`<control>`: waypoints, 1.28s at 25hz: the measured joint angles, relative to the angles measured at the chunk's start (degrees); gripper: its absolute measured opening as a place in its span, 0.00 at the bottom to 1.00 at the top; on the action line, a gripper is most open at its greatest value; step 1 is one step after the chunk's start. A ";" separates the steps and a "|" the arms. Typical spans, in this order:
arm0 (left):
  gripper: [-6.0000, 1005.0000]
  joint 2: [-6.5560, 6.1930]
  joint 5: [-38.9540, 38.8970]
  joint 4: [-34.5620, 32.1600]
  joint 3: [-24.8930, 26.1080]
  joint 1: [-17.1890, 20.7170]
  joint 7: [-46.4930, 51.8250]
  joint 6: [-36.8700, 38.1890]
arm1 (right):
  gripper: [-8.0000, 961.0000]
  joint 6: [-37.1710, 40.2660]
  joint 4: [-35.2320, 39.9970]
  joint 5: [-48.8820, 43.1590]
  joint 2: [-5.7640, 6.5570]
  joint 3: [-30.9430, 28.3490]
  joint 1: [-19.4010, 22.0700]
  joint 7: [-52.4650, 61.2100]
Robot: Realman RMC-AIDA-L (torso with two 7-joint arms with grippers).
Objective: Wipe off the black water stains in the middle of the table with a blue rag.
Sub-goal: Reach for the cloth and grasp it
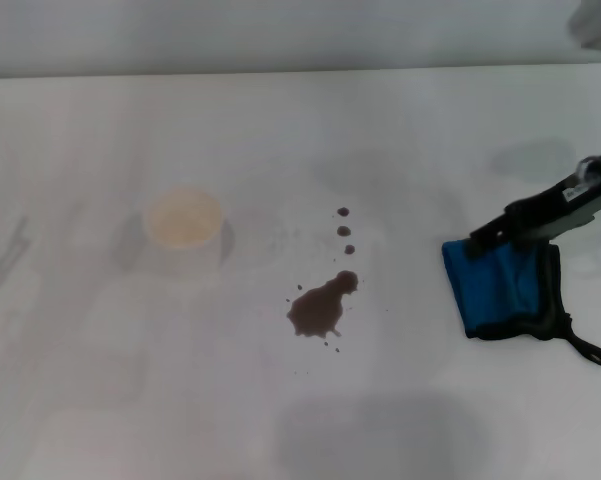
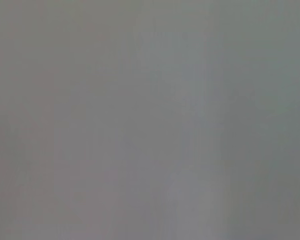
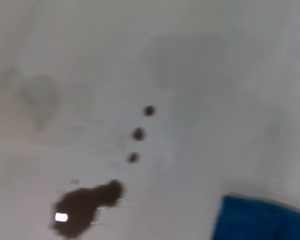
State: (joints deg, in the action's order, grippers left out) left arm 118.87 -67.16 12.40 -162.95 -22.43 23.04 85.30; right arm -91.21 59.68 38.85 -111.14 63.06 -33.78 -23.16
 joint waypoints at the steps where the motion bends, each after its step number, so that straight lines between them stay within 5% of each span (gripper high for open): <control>1: 0.89 0.03 -0.04 -0.03 0.01 0.00 -0.34 0.11 | 0.86 0.09 1.79 -3.34 -1.51 -0.02 -0.16 0.93; 5: 0.89 0.12 -0.20 -0.47 0.00 -0.02 -1.40 0.30 | 0.86 -0.12 4.45 -9.67 -4.12 2.58 -0.88 4.40; 10: 0.89 -0.01 -0.77 -0.79 0.01 -0.08 -2.01 0.41 | 0.86 0.69 4.92 -10.79 -4.04 9.19 -1.49 9.61; 32: 0.89 0.13 -0.87 -0.89 0.00 -0.37 -2.22 0.39 | 0.78 4.16 0.55 -16.90 -4.46 14.33 -2.46 12.36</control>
State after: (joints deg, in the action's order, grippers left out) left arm 119.00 -68.03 11.51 -162.95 -22.80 20.83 85.69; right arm -87.05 60.24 21.96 -115.61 77.39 -36.24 -10.80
